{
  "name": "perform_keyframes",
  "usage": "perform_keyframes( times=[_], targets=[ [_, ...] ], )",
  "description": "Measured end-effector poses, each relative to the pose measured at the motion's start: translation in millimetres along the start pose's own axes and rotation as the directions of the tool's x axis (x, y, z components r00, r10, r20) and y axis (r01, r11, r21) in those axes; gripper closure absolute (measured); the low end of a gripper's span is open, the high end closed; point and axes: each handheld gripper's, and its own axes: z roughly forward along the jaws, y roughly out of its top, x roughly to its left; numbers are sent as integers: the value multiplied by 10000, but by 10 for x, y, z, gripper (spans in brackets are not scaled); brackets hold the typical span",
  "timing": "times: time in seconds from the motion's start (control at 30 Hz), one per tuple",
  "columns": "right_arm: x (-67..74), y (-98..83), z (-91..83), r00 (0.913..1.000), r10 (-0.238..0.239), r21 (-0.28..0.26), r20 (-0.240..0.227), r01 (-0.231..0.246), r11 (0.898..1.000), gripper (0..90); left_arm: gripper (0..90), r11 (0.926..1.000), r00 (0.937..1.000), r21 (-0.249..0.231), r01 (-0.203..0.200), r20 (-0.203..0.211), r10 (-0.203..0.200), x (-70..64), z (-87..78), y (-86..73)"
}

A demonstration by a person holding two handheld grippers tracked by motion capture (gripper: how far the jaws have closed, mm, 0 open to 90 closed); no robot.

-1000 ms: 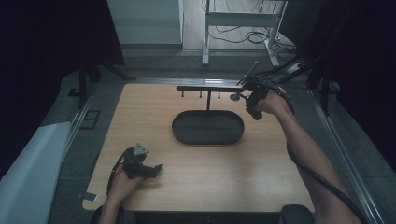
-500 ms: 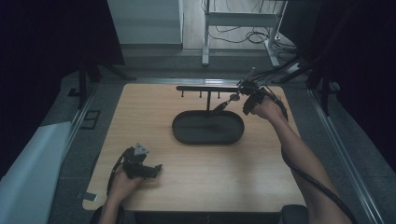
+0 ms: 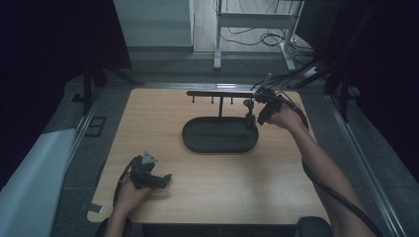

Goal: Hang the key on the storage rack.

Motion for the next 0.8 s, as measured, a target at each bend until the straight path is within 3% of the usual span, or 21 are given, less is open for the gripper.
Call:
perform_keyframes(
  times=[0.37, 0.8],
  targets=[
    [76, -45, -55, 9988, -433, -253, -234, 428, 9988, 313, 0, 10000, 10000, -4, 15, 19, -15, -1, 2, 1],
    [153, -142, -171, 9970, -608, -528, -470, 583, 9969, 196, 0, 10000, 10000, -23, 44, 24, -44, -3, 3, 1]
  ],
)
